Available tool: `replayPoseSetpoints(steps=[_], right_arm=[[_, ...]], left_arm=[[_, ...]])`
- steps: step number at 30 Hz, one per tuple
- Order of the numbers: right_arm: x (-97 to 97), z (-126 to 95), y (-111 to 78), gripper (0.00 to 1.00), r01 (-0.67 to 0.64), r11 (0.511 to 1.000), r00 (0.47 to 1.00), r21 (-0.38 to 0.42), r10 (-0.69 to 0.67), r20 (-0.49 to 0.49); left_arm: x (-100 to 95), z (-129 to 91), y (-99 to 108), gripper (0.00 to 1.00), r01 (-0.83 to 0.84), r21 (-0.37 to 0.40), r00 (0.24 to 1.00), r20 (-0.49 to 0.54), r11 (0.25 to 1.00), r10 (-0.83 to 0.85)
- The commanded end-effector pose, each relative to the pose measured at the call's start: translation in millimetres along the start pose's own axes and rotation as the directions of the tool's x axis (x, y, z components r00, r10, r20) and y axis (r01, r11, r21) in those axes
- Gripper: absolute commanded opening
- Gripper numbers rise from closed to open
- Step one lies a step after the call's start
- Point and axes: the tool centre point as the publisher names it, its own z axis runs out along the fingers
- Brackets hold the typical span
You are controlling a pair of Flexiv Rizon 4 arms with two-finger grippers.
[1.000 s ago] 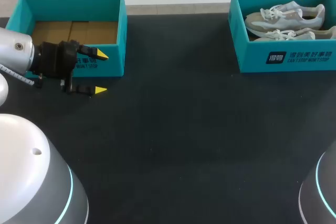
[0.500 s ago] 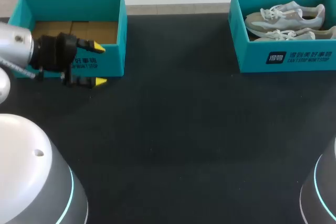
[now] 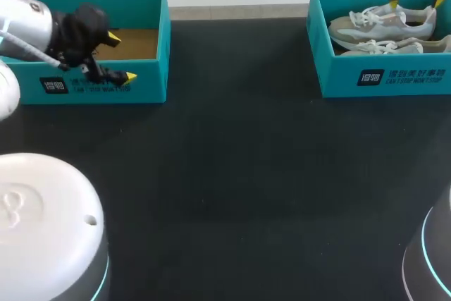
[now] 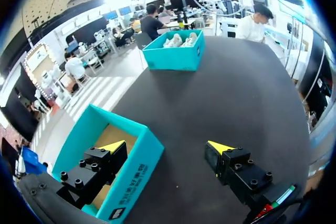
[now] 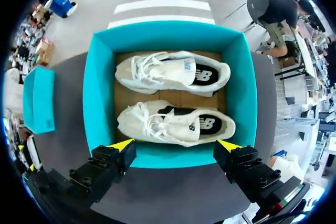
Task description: Take the shoe out of the shoebox, open the shoe tongue, remove and reinsert the insole, then place the shoe into the shoebox
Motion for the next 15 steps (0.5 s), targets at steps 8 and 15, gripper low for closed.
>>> replayPoseSetpoints(steps=[8,15], right_arm=[[22.6,-5.0,-52.8,1.0,0.024,0.996,0.999,-0.084,-0.028,-0.041],[22.6,-5.0,-52.8,1.0,0.024,0.996,0.999,-0.084,-0.028,-0.041]], left_arm=[[9.0,1.4,-2.5,1.0,0.52,-0.354,0.806,0.505,0.778,-0.309],[6.4,-2.3,-3.7,1.0,0.615,-0.414,0.772,0.487,0.671,-0.408]])
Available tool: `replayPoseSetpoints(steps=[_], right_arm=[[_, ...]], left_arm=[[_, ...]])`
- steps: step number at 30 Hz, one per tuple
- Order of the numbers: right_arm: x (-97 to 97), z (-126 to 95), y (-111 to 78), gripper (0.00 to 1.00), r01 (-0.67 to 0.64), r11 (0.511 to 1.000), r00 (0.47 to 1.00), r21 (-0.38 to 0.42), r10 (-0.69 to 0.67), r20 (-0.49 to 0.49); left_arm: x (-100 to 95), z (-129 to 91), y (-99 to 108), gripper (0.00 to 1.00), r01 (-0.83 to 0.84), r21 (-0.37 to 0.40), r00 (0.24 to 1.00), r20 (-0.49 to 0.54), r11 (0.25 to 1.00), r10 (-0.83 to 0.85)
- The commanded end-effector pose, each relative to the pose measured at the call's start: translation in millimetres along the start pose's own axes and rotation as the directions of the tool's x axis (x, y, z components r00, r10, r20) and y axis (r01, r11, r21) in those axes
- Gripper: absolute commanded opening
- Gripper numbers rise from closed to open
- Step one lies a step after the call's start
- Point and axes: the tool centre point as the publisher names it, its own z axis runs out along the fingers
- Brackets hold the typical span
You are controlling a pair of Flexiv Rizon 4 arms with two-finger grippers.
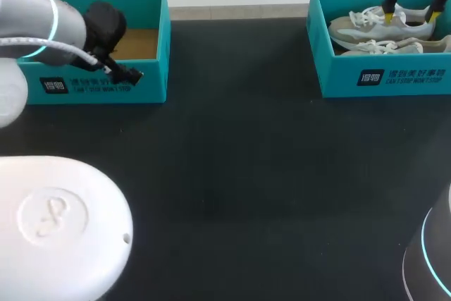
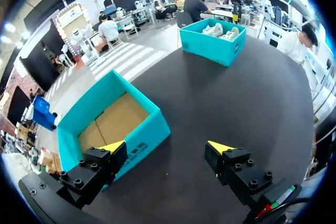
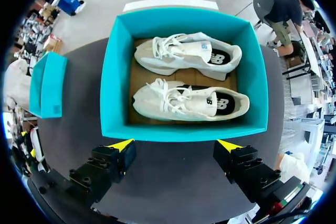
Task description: Take the shoe out of the shoebox, open the shoe tongue, remove and reinsert the insole, then place the shoe into the shoebox
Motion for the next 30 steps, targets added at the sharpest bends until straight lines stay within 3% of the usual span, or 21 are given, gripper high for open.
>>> replayPoseSetpoints(steps=[1,10,20,30], right_arm=[[-0.3,1,-4.4,1.0,-0.002,0.999,1.0,-0.049,0.002,0.0],[6.3,11,-30.6,1.0,-0.056,0.998,0.997,-0.017,0.055,-0.045],[11.5,10,-77.0,1.0,-0.13,0.991,0.989,0.015,0.131,-0.062],[2.3,16,-104.0,1.0,-0.165,0.985,0.986,0.045,0.166,-0.024]], left_arm=[[-1.6,-1,-5,1.0,0.324,-0.41,0.939,0.25,0.853,-0.237],[-24.2,-3,-5,1.0,0.522,-0.523,0.851,0.259,0.675,-0.457],[-46.9,-9,-13,1.0,0.639,-0.526,0.758,0.306,0.561,-0.576],[-43.1,-5,-12,1.0,0.693,-0.538,0.693,0.311,0.481,-0.65]])
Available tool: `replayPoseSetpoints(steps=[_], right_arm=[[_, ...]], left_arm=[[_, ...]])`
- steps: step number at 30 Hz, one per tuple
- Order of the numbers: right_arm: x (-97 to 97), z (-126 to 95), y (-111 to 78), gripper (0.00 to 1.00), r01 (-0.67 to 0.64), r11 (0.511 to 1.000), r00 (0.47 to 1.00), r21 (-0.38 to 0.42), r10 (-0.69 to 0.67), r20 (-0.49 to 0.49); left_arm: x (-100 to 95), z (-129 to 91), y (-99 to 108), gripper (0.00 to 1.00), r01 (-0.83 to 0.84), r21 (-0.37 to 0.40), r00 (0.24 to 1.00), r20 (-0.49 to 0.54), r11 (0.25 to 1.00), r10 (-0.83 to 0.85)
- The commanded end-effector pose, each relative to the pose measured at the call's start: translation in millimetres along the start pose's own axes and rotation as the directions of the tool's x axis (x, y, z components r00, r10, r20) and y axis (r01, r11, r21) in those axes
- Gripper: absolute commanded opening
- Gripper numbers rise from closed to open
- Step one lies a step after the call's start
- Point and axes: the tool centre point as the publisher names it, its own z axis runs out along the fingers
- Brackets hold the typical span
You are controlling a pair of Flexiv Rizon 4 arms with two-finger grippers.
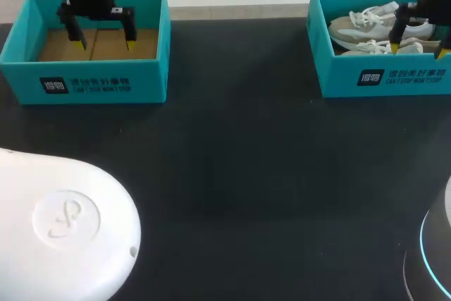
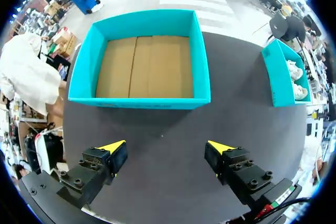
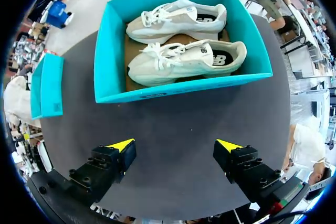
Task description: Take the shoe out of the shoebox, open the shoe tongue, remove and reinsert the insole, then place the shoe into the shoebox
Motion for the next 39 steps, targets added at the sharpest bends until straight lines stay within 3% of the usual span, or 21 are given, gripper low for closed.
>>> replayPoseSetpoints(steps=[1,15,32,39], right_arm=[[-6.3,3,-10.7,1.0,-0.004,1.0,1.0,-0.012,0.004,0.001],[-22.1,12,-23.5,1.0,-0.028,1.0,0.999,0.003,0.027,0.032],[-28.5,18,-32.1,1.0,0.043,0.999,0.996,-0.009,-0.042,0.078],[-45.7,18,-9.7,1.0,0.12,0.992,0.983,-0.041,-0.113,0.148]], left_arm=[[0.6,0,-4,1.0,0.037,-0.146,0.999,-0.025,0.989,-0.041],[-21.7,1,-7,1.0,0.103,-0.093,0.993,-0.05,0.99,-0.108],[-5.8,11,-17,1.0,-0.026,-0.092,0.997,-0.08,0.995,0.019],[-5.5,12,-2,1.0,-0.029,-0.113,0.997,-0.08,0.993,0.02]])
